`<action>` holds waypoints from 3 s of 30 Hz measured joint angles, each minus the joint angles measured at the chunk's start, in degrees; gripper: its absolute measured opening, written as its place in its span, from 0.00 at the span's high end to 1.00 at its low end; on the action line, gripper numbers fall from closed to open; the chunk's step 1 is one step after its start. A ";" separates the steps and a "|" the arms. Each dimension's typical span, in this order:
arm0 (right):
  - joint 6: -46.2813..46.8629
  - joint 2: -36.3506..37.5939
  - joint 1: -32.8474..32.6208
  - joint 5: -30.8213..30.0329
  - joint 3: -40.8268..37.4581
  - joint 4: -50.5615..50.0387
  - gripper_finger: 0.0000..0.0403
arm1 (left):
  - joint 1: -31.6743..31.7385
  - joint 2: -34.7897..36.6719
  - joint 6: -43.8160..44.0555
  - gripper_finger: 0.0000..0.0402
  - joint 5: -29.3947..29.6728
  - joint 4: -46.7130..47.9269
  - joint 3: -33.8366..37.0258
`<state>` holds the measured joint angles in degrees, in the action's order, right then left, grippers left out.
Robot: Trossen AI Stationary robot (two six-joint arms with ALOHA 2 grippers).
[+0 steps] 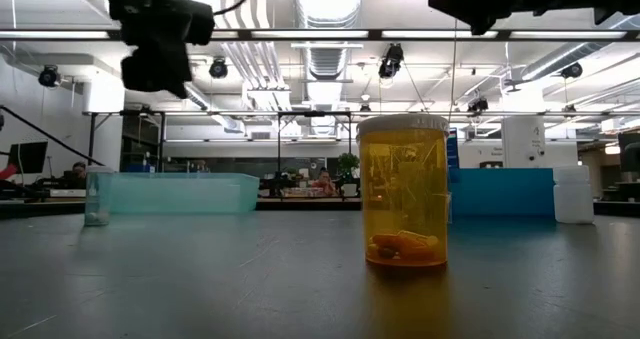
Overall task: Pick and place medicine bottles into bin by pill shape (circle, oval)
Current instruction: Put the blue tablet bottle into the blue bin
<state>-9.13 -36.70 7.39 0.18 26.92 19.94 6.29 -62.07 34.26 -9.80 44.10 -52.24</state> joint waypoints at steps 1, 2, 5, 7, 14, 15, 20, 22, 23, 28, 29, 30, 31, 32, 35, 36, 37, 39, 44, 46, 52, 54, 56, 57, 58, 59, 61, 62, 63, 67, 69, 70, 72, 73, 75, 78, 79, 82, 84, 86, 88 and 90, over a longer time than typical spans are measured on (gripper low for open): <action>-0.55 0.37 -0.01 -0.14 0.00 0.27 0.43 | -0.53 -1.19 0.29 0.68 0.06 3.21 -1.55; -0.89 0.69 0.00 -0.15 0.00 0.35 0.43 | -1.04 -2.33 1.18 0.68 0.32 6.44 -3.07; -1.00 0.99 0.00 -0.15 0.00 -0.16 0.43 | -2.85 -5.36 3.89 0.68 2.05 15.16 -6.78; -1.68 0.91 0.00 -0.17 0.00 -1.20 0.43 | -4.31 -6.72 4.31 0.68 2.80 20.35 -8.35; -3.61 0.91 0.00 -0.17 0.00 -1.66 0.43 | -17.38 -5.93 -4.84 0.68 11.98 24.49 -6.50; -3.65 0.91 0.00 -0.17 0.00 -1.67 0.43 | -18.94 -5.71 -4.75 0.68 13.84 24.51 -6.06; -3.65 0.91 0.00 -0.19 0.00 -1.66 0.43 | -23.44 -5.52 -3.11 0.62 18.24 24.41 -4.07; -3.62 0.91 0.00 -0.17 0.00 -1.64 0.43 | -23.93 -5.52 -2.78 0.58 19.13 24.20 -2.57; -3.62 0.91 0.00 -0.17 0.00 -1.64 0.43 | -24.01 -5.52 -2.30 0.56 19.43 24.00 -1.54; -3.97 0.91 0.00 -0.17 0.00 -1.64 0.43 | -24.05 -5.50 -2.24 0.48 22.56 22.96 3.47; -4.00 0.91 0.00 -0.18 0.00 -1.64 0.43 | -24.05 -5.50 -3.03 0.47 22.83 22.00 4.35; -4.00 0.91 0.00 -0.19 0.00 -1.64 0.43 | -24.05 -5.50 -3.57 0.47 22.95 20.40 5.05; -3.99 0.91 0.00 -0.17 0.00 -1.64 0.43 | -24.05 -5.50 -4.41 0.47 22.97 18.31 5.79; -3.97 0.91 0.00 -0.17 0.00 -1.64 0.43 | -24.05 -5.50 -4.75 0.47 22.91 16.47 6.60; -4.20 0.91 0.00 -0.19 0.00 -1.64 0.43 | -24.02 -5.55 -4.90 0.47 22.73 13.50 8.88; -4.27 0.91 0.00 -0.19 0.00 -1.64 0.43 | -24.02 -5.61 -4.88 0.47 22.75 12.30 9.57; -4.32 0.91 0.00 -0.19 0.00 -1.64 0.43 | -24.02 -5.62 -4.83 0.47 22.72 11.20 10.32; -4.37 0.91 0.00 -0.19 0.00 -1.64 0.43 | -24.02 -5.63 -4.72 0.47 22.68 9.51 11.70; -4.39 0.91 0.00 -0.19 -0.02 -1.64 0.43 | -23.92 -5.88 -4.72 0.47 23.66 6.30 12.58; -4.39 0.91 0.00 -0.19 -0.02 -1.64 0.43 | -23.87 -6.21 -4.72 0.47 23.79 5.90 12.74; -4.43 0.91 0.00 -0.19 -0.02 -1.64 0.43 | -23.37 -6.99 -4.68 0.47 24.02 2.31 14.50; -4.46 0.91 0.00 -0.19 -0.04 -1.64 0.43 | -23.22 -7.37 -4.68 0.47 24.09 0.58 14.98; -4.46 0.91 0.00 -0.19 -0.04 -1.64 0.43 | -23.13 -7.65 -4.70 0.47 24.09 0.13 15.09; -4.46 0.91 0.01 -0.20 -0.04 -1.64 0.43 | -23.13 -7.75 -4.70 0.47 24.10 0.05 15.08; -4.46 0.91 0.02 -0.19 -0.04 -1.64 0.43 | -23.13 -7.93 -4.72 0.48 24.11 0.04 15.07; -4.49 0.91 0.02 -0.19 -0.04 -1.64 0.43 | -23.13 -8.07 -4.79 0.50 24.08 0.06 15.05; -4.54 0.91 0.03 -0.20 -0.04 -1.64 0.43 | -23.13 -8.07 -4.86 0.54 24.10 0.11 14.88; -4.52 0.91 0.02 -0.21 -0.04 -1.64 0.43 | -23.13 -8.05 -4.86 0.57 24.11 -0.02 14.75; -4.52 0.91 0.02 -0.21 -0.04 -1.64 0.43 | -23.13 -8.05 -4.88 0.60 24.08 -0.02 14.69; -4.46 0.90 0.00 -0.21 -0.04 -1.64 0.43 | -23.13 -8.03 -4.93 0.72 24.04 0.21 13.85; -4.36 0.88 0.01 -0.21 -0.04 -1.63 0.43 | -23.09 -8.01 -5.19 0.77 23.85 0.23 12.92; -3.93 0.88 0.03 -0.23 -0.04 -1.55 0.43 | -22.94 -8.01 -5.49 0.78 23.81 0.18 12.26; -3.34 0.75 0.01 -0.25 -0.04 -0.96 0.43 | -22.40 -8.01 -6.61 0.78 23.78 0.25 10.37; -2.98 0.45 0.02 -0.26 -0.04 -0.49 0.43 | -22.00 -8.01 -7.55 0.78 23.78 0.15 9.22; -2.86 -0.52 0.02 -0.26 -0.04 0.78 0.43 | -21.01 -8.01 -9.52 0.77 23.77 -0.04 6.64; -3.02 -3.16 0.03 -0.26 0.00 3.48 0.43 | -19.11 -8.03 -12.35 0.75 23.80 -0.27 2.67; -3.46 -4.17 0.03 -0.26 0.48 3.27 0.43 | -18.43 -8.03 -13.09 0.75 23.80 -0.35 1.38; -3.52 -8.01 0.03 -0.21 3.03 3.43 0.43 | -16.37 -8.03 -15.38 0.76 23.80 -2.13 -1.68; -3.50 -11.16 0.03 -0.21 4.87 3.44 0.43 | -15.07 -8.08 -17.12 0.76 23.79 -3.64 -3.55; -3.52 -14.66 0.03 -0.19 6.67 3.10 0.43 | -13.84 -8.07 -19.36 0.76 23.74 -6.07 -4.82; -3.52 -18.19 0.03 0.13 8.49 2.97 0.43 | -12.83 -8.08 -21.76 0.76 23.71 -8.28 -5.60; -3.52 -21.53 0.05 1.52 10.40 2.97 0.43 | -12.01 -8.08 -24.16 0.76 23.63 -9.64 -6.41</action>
<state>-12.64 -58.23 7.44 1.70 37.31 22.91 -5.72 -70.15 10.10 13.83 34.46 -58.65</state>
